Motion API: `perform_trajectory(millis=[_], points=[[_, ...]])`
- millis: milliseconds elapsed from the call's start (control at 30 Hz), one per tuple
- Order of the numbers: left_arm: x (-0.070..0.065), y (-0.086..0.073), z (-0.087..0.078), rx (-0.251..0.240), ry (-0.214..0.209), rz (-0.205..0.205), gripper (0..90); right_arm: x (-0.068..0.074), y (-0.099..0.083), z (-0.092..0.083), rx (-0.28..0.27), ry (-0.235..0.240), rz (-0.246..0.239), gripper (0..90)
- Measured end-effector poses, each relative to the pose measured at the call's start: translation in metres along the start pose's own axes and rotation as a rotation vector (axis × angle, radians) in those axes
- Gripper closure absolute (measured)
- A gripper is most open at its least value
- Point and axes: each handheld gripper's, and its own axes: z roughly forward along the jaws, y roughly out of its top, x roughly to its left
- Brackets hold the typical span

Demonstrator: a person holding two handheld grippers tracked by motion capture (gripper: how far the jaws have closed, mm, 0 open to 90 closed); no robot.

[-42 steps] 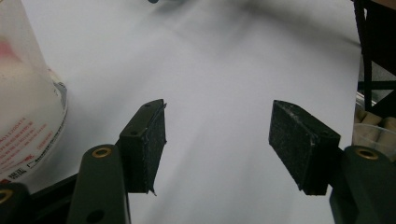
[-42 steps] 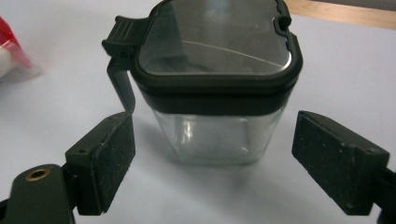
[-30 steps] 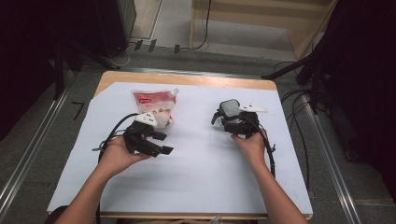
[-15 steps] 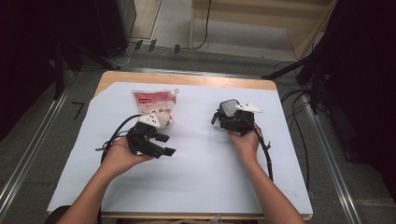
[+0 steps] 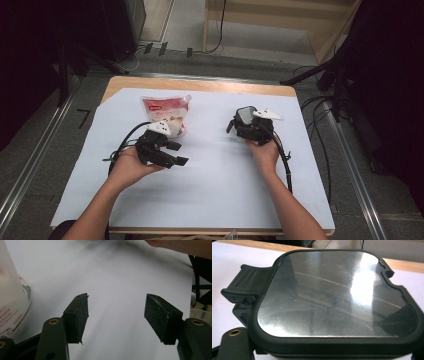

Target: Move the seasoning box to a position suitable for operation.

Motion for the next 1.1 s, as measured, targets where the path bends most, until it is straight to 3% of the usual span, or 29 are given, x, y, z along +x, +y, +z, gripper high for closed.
perform_trajectory(millis=[400, 633, 933, 1100], points=[[0.001, 0.001, 0.001, -0.017, -0.020, -0.008, 34.8, 0.020, 0.012, -0.041, -0.007, 0.097, -0.041, 15.6], [0.004, 0.002, 0.001, -0.034, -0.015, -0.040, 36.5, 0.034, 0.004, -0.061, 0.026, 0.148, -0.081, 15.6], [0.004, 0.001, 0.001, -0.038, -0.009, -0.028, 37.4, 0.044, -0.013, -0.087, 0.054, 0.168, -0.136, 15.6], [0.000, 0.001, 0.003, -0.022, 0.001, -0.008, 37.6, 0.050, -0.017, -0.088, 0.057, 0.187, -0.125, 15.6]])
